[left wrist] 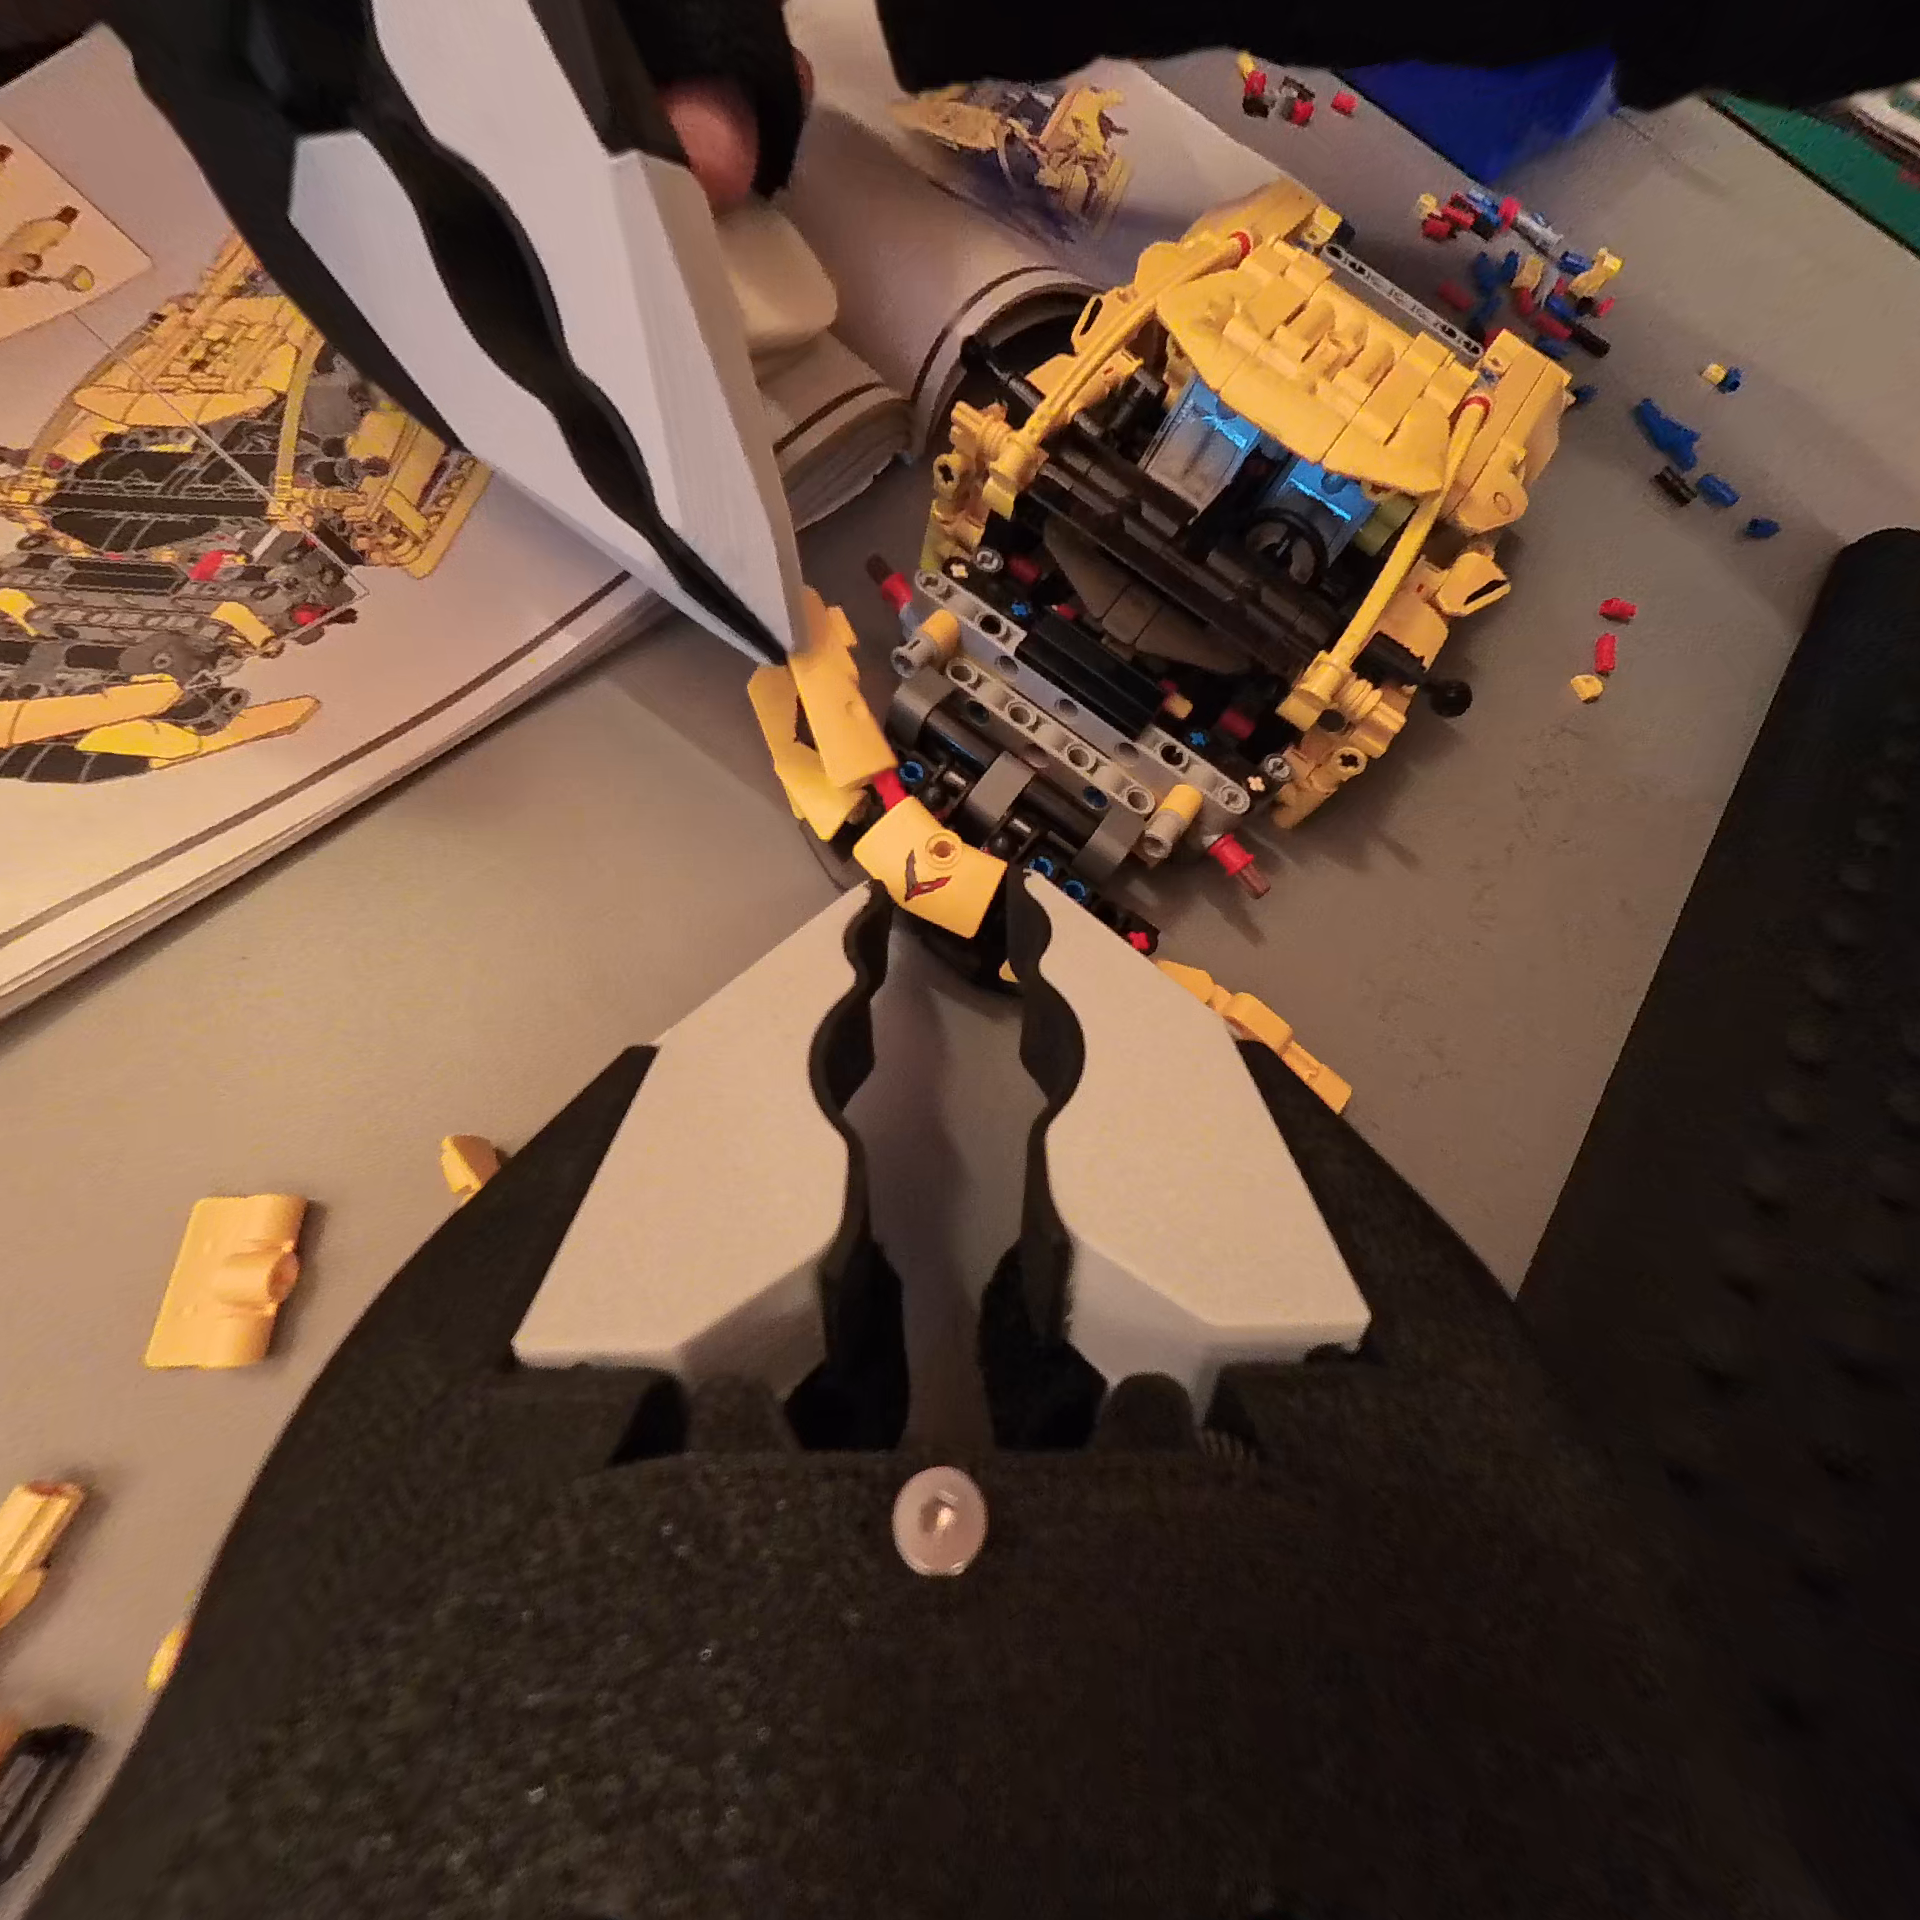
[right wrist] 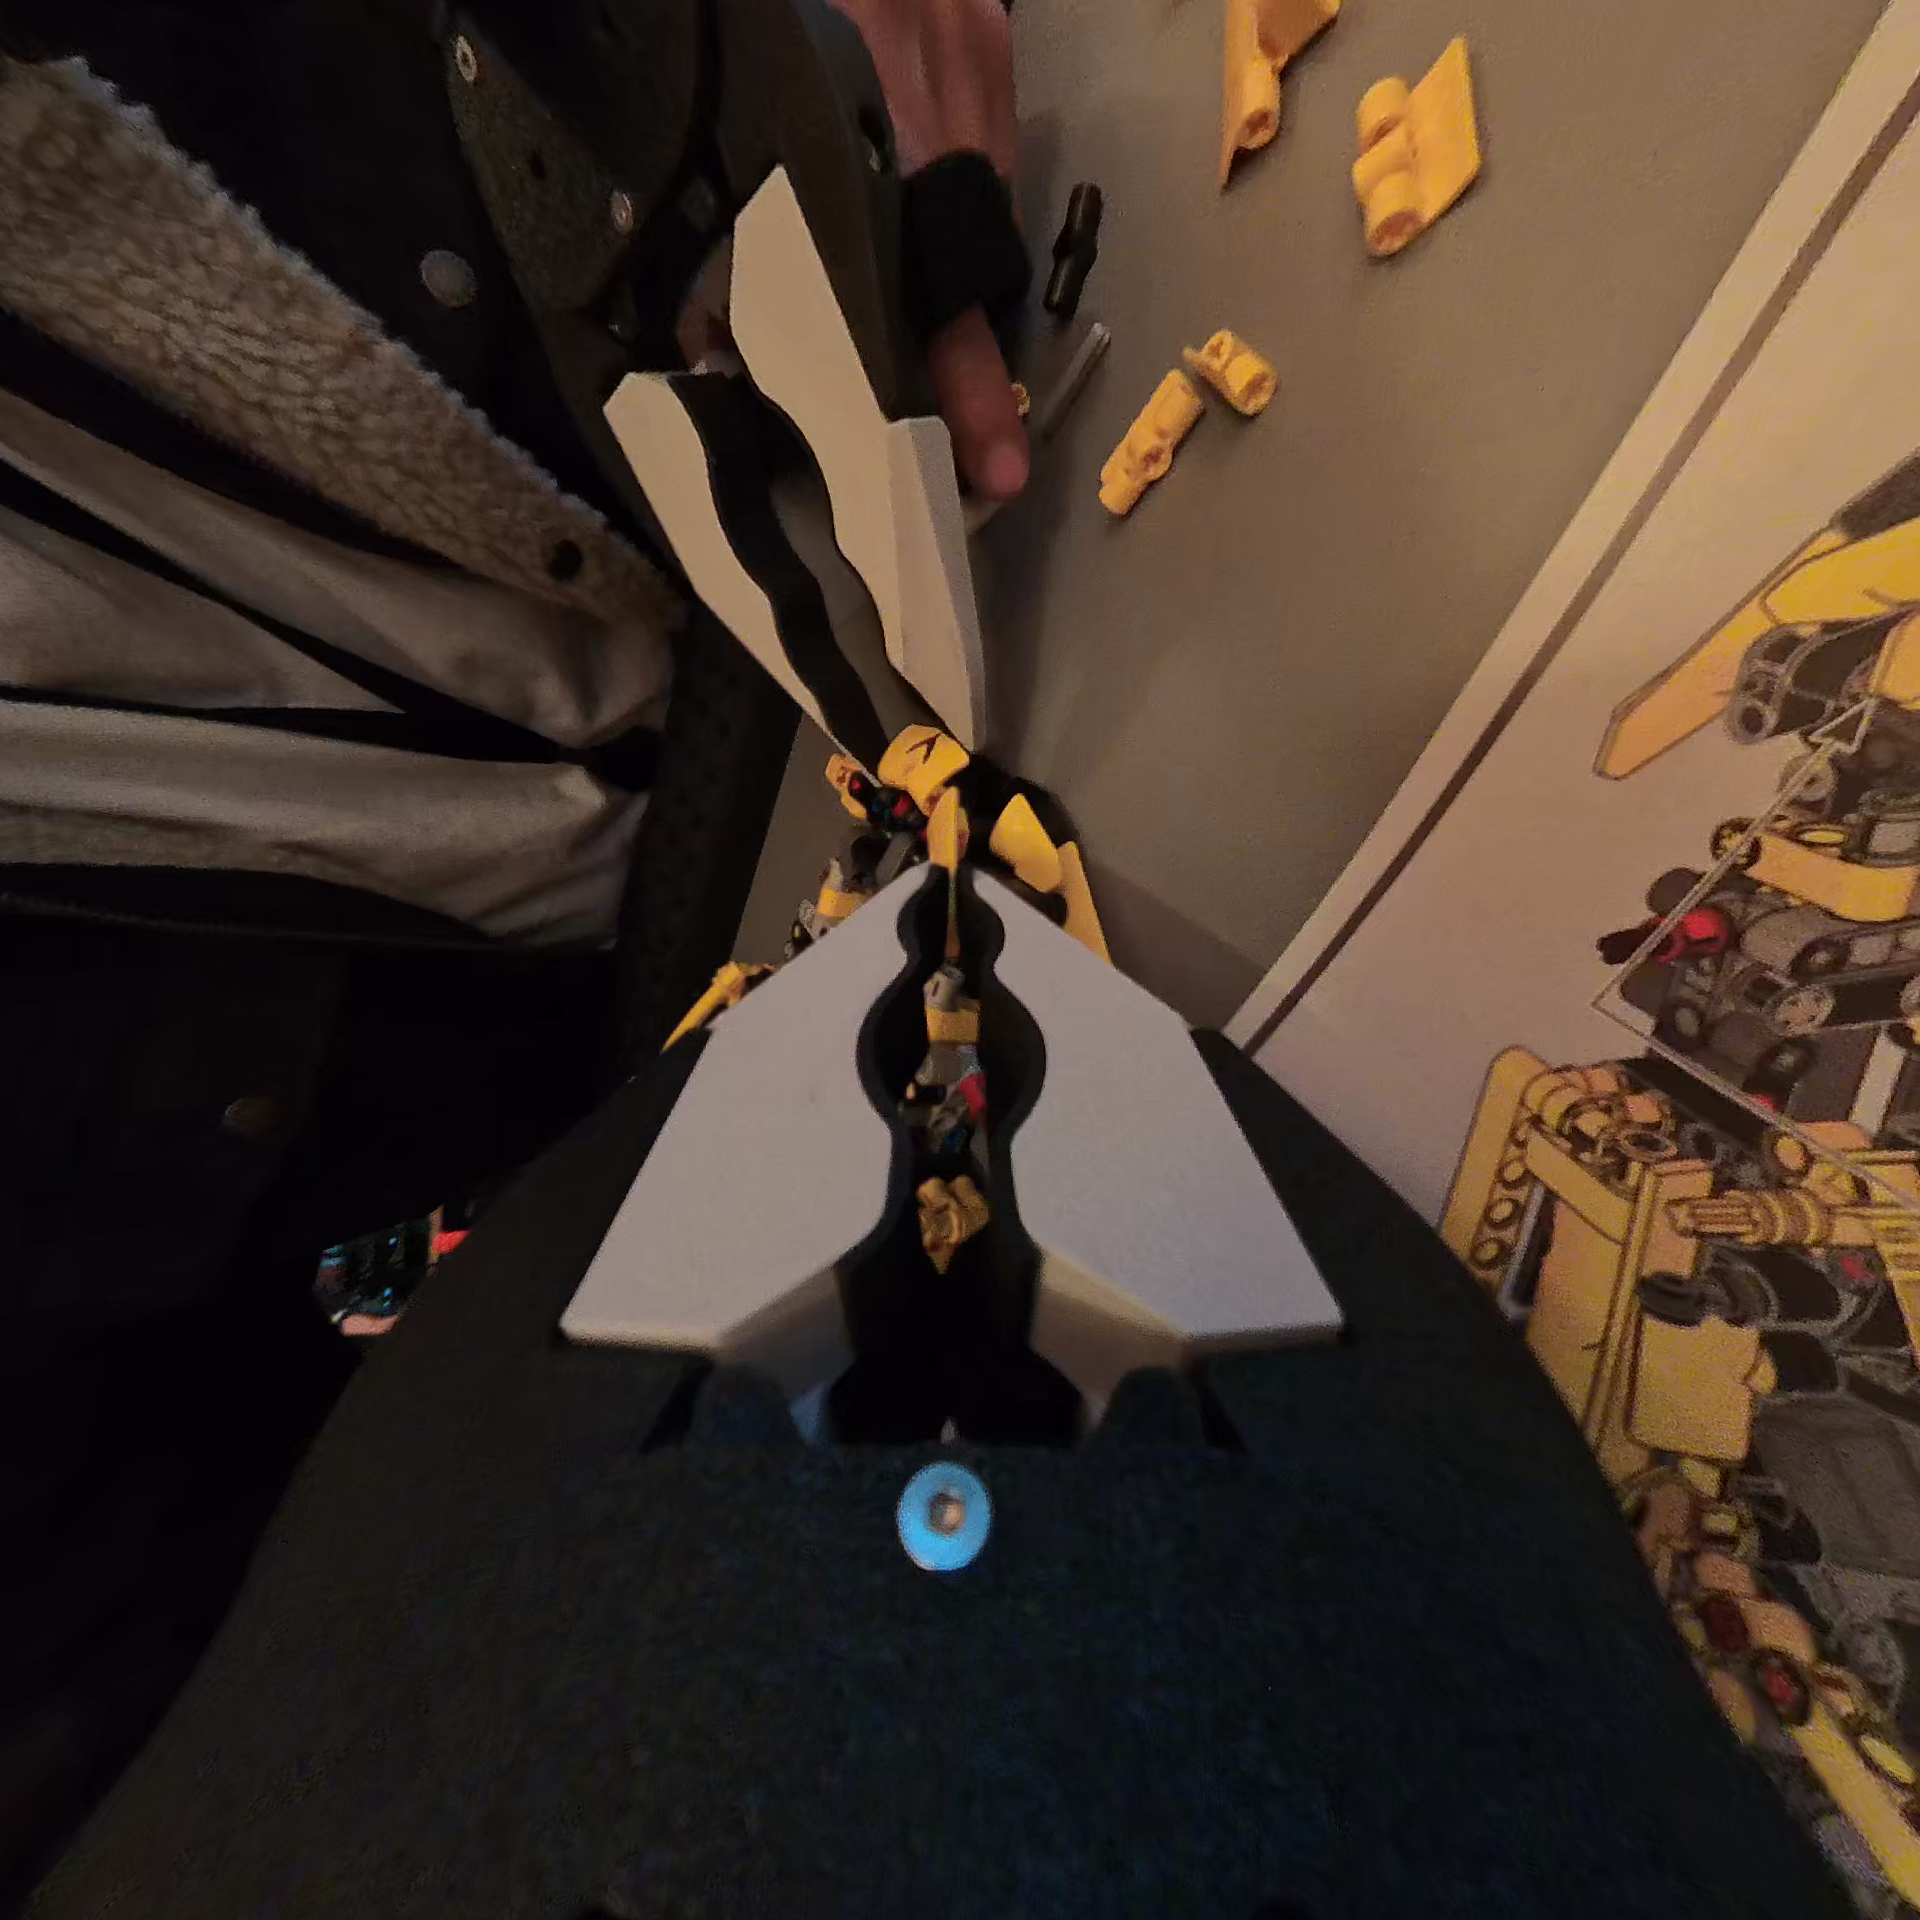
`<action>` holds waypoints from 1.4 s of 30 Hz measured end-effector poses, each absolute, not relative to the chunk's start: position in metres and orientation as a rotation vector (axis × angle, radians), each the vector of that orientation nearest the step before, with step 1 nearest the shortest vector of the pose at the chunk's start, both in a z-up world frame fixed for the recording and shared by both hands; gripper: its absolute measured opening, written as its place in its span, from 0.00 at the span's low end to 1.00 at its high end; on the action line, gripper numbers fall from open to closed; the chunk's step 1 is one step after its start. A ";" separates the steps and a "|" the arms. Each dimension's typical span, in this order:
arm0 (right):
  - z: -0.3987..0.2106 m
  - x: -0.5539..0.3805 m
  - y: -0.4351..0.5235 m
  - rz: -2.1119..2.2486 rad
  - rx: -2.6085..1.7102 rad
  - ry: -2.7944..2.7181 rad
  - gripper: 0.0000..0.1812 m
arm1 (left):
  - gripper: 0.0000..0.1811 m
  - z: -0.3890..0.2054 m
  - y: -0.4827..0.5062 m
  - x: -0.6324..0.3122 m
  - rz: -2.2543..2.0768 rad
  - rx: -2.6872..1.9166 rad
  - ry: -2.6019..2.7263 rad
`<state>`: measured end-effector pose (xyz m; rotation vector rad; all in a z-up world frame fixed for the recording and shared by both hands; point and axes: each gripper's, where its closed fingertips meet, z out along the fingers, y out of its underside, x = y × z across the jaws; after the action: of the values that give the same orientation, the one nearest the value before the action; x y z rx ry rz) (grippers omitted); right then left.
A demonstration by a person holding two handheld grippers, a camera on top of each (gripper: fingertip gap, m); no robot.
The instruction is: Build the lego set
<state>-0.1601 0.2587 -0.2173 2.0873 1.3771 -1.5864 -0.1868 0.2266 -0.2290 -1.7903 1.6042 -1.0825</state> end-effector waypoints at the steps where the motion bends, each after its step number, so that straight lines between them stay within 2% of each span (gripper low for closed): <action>1: -0.216 -0.161 0.259 -1.604 2.065 1.360 0.00 | 0.12 -0.229 0.226 -0.187 -1.082 -1.787 1.606; 10: -0.228 -0.170 0.267 -1.540 2.066 1.293 0.00 | 0.12 -0.229 0.225 -0.187 -1.079 -1.767 1.627; 13: -0.205 -0.179 0.266 -1.731 1.972 1.245 0.00 | 0.12 -0.229 0.225 -0.186 -1.067 -1.759 1.624; 17: -0.209 -0.178 0.270 -1.720 2.032 1.254 0.00 | 0.12 -0.228 0.226 -0.186 -1.113 -1.802 1.600; 25: -0.225 -0.158 0.285 -1.375 2.361 1.489 0.00 | 0.14 -0.214 0.248 -0.187 -1.207 -1.872 1.404; 29: -0.223 -0.159 0.281 -1.251 2.399 1.654 0.10 | 0.15 -0.211 0.269 -0.191 -1.137 -1.882 1.348; 33: -0.220 -0.155 0.281 -1.144 2.477 1.703 0.10 | 0.14 -0.219 0.282 -0.188 -0.954 -1.892 1.466; 39: -0.187 -0.145 0.275 -1.180 2.677 1.672 0.09 | 0.15 -0.246 0.284 -0.171 -0.896 -2.005 1.612; 42: -0.170 -0.139 0.263 -1.252 2.766 1.680 0.11 | 0.10 -0.249 0.287 -0.171 -0.852 -1.976 1.633</action>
<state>-0.1389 0.2631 -0.1702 2.7661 1.6804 -1.2523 -0.1706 0.2865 -0.2488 -1.9756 1.6335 -0.8525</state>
